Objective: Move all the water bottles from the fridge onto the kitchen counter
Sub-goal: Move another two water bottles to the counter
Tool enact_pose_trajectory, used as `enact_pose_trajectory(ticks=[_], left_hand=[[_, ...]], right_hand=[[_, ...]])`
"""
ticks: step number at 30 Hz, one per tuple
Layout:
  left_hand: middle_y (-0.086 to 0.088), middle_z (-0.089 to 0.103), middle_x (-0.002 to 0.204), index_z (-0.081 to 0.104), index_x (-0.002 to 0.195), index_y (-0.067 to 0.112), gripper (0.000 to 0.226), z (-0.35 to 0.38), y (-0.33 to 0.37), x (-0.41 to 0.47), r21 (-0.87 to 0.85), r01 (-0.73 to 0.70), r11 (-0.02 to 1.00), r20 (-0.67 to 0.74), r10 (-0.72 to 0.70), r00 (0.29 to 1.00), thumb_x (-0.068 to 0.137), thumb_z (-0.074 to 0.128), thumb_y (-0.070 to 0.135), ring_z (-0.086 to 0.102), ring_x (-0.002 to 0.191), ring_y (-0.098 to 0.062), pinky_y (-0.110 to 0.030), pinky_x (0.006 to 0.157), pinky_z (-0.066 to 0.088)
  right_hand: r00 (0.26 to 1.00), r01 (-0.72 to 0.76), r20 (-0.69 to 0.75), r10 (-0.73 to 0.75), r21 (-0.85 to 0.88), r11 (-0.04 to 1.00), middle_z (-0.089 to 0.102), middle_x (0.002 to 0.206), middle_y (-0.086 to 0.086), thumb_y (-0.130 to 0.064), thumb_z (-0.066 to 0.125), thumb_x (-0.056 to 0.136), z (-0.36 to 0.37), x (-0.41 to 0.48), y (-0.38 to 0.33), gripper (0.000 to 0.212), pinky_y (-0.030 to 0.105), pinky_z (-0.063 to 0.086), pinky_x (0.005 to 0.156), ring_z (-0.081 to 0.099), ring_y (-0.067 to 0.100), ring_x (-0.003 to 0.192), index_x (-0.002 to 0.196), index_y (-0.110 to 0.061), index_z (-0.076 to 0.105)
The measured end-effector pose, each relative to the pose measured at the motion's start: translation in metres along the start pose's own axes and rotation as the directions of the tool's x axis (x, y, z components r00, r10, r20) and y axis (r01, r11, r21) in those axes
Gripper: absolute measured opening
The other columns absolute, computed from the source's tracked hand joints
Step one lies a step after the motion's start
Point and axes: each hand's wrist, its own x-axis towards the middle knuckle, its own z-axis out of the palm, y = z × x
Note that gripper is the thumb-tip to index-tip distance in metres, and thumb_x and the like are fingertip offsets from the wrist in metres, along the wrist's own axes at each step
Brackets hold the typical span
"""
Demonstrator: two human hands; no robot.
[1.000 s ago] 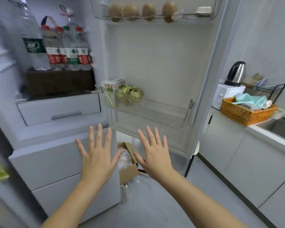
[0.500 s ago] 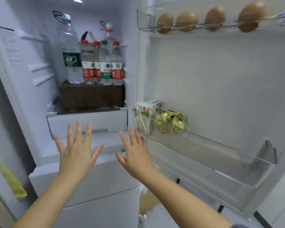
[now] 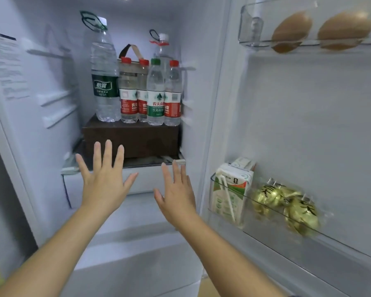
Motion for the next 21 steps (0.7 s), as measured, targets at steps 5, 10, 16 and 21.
enact_pose_trajectory(ticks=[5,10,16,21], left_hand=[[-0.016,0.019,0.159,0.028,0.152,0.015,0.079,0.025,-0.019,0.067,-0.021,-0.065,0.998,-0.012,0.064,0.998,0.09,0.03,0.064,0.006,0.148,-0.036,-0.067,0.111,0.0],[-0.015,0.016,0.16,0.023,0.153,0.016,0.081,0.041,-0.032,0.124,0.004,-0.159,0.987,-0.022,0.159,0.987,0.089,0.024,0.066,0.004,0.148,-0.036,-0.067,0.111,0.001],[-0.013,0.0,0.162,0.005,0.155,0.019,0.08,0.053,-0.027,0.173,-0.02,-0.213,0.977,-0.019,0.213,0.977,0.092,0.021,0.067,-0.009,0.149,-0.033,-0.064,0.112,-0.005],[-0.012,0.005,0.162,0.009,0.155,0.018,0.078,0.053,-0.017,0.206,-0.068,-0.258,0.964,-0.039,0.255,0.966,0.095,0.03,0.062,-0.004,0.15,-0.03,-0.061,0.115,0.001]], right_hand=[[0.985,-0.145,-0.093,0.148,0.043,0.989,-0.008,0.165,0.007,-0.045,0.039,0.102,0.01,0.067,-0.01,0.07,0.045,0.006,0.123,-0.01,0.029,0.151,0.157,-0.026,0.0],[0.964,-0.22,-0.146,0.221,0.02,0.975,-0.003,0.166,0.002,-0.037,0.04,0.102,0.01,0.128,-0.014,0.067,0.045,0.008,0.121,-0.007,0.025,0.152,0.157,-0.025,0.003],[0.965,-0.263,-0.032,0.262,-0.076,0.962,-0.003,0.165,-0.008,-0.029,0.043,0.101,0.0,0.173,-0.014,0.07,0.046,0.021,0.12,0.006,0.023,0.152,0.157,-0.028,0.001],[0.966,-0.245,0.042,0.254,-0.146,0.958,-0.003,0.165,-0.011,-0.019,0.046,0.099,-0.003,0.185,-0.008,0.075,0.044,0.031,0.115,0.022,0.026,0.146,0.157,-0.029,0.0]])
